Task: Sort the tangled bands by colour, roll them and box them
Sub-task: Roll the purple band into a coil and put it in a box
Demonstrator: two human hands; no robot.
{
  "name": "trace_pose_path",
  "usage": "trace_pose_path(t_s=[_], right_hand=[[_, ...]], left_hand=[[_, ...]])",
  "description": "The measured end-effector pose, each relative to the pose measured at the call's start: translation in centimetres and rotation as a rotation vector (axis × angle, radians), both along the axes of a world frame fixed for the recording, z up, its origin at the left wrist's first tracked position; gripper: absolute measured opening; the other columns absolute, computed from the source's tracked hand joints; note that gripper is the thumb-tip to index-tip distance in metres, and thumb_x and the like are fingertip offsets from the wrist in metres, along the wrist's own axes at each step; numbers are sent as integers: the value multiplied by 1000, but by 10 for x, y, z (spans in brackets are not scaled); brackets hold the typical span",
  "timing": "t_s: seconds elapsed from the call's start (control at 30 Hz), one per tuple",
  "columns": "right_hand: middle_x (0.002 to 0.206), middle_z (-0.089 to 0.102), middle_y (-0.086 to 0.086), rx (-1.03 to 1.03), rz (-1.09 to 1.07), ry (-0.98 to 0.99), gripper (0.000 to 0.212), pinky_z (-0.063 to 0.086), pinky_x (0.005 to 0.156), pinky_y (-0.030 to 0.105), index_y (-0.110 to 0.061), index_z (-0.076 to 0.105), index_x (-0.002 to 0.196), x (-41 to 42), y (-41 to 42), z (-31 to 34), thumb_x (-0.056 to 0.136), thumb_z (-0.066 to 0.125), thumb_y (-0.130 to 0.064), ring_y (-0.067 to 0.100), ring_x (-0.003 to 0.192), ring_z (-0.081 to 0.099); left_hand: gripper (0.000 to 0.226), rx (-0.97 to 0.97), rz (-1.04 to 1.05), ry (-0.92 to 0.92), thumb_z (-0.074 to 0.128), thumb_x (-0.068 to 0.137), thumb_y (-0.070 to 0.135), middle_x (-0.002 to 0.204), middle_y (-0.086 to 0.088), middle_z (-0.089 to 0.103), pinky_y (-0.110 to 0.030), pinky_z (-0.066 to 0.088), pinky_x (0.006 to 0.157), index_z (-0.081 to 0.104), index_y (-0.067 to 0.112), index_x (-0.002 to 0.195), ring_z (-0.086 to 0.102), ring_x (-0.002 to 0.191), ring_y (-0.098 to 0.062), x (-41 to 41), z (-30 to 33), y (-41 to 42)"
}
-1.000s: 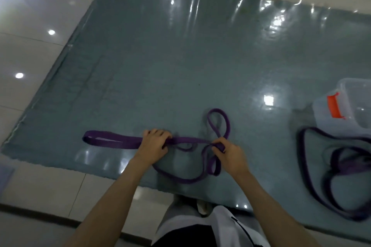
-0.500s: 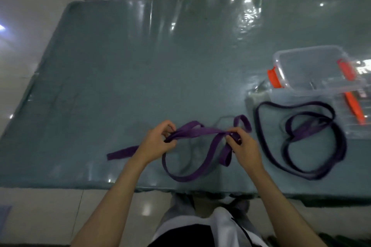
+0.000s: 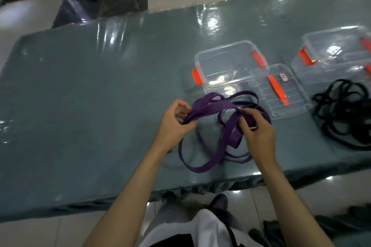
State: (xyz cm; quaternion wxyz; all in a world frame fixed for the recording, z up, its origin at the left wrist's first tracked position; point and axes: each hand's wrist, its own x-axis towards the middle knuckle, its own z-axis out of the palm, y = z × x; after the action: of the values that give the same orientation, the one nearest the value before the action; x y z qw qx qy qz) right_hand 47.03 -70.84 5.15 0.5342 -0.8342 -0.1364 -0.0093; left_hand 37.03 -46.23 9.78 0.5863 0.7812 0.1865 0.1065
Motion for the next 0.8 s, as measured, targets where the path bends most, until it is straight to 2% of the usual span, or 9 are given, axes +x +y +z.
trace_pose_path(t_s=[0.1, 0.17, 0.27, 0.37, 0.4, 0.47, 0.63, 0.73, 0.8], right_hand=[[100, 72, -16, -53, -129, 23, 22, 55, 68, 16, -41, 68, 122, 12, -30, -2, 103, 64, -31, 0, 82, 70], [98, 72, -4, -212, -160, 12, 23, 55, 66, 27, -38, 67, 126, 21, -44, -12, 104, 62, -33, 5, 76, 68], [101, 72, 15, -465, -63, 93, 35, 57, 75, 43, -26, 65, 138, 40, -57, -33, 104, 63, -33, 33, 90, 69], [131, 62, 22, -677, 149, 282, 57, 53, 96, 52, -26, 46, 157, 53, -62, -50, 104, 62, -40, 44, 119, 60], [142, 54, 23, -769, 204, 322, 63, 50, 103, 54, -28, 38, 161, 55, -62, -54, 104, 60, -43, 45, 127, 54], [152, 45, 22, -864, 255, 353, 70, 47, 108, 55, -33, 26, 166, 61, -63, -59, 105, 57, -47, 45, 135, 48], [137, 57, 18, -921, 61, 198, 67, 54, 95, 53, -34, 33, 163, 69, -64, -58, 104, 56, -51, 42, 123, 56], [124, 65, 18, -880, -23, 147, 56, 57, 88, 51, -29, 45, 157, 75, -68, -55, 105, 54, -48, 41, 109, 64], [124, 68, 17, -843, -32, 102, 47, 59, 83, 50, -23, 55, 148, 78, -68, -53, 105, 57, -42, 40, 104, 67]], left_hand=[[42, -32, -75, 11, 83, 72, 9, 89, 17, 73, -14, 49, 73, 57, 36, 90, 67, 79, -2, 35, -7, -29], [43, -65, -104, 50, 88, 70, 12, 89, 10, 76, -19, 54, 75, 57, 32, 92, 69, 77, -7, 53, -20, -45], [49, -33, -113, 165, 95, 68, 12, 93, 0, 75, -30, 60, 81, 58, 27, 97, 73, 84, -15, 73, -52, -64], [48, 53, -150, 251, 97, 70, 17, 98, 9, 71, -10, 51, 79, 67, 26, 107, 66, 87, -5, 86, -82, -70], [49, 85, -168, 270, 96, 72, 19, 104, 8, 73, -9, 52, 84, 71, 24, 114, 66, 92, -5, 88, -89, -70], [52, 132, -209, 282, 92, 79, 22, 118, 1, 75, -24, 54, 100, 72, 18, 126, 67, 105, -8, 92, -99, -67], [68, 402, -302, 303, 84, 86, 37, 139, -4, 65, -44, 44, 113, 58, 25, 148, 57, 130, -27, 75, -122, -46], [84, 507, -290, 360, 84, 82, 50, 144, -2, 59, -47, 41, 113, 48, 30, 155, 52, 135, -29, 51, -133, -17], [98, 626, -335, 505, 83, 76, 63, 154, 3, 49, -48, 35, 116, 38, 37, 160, 44, 144, -26, 34, -139, 6]])
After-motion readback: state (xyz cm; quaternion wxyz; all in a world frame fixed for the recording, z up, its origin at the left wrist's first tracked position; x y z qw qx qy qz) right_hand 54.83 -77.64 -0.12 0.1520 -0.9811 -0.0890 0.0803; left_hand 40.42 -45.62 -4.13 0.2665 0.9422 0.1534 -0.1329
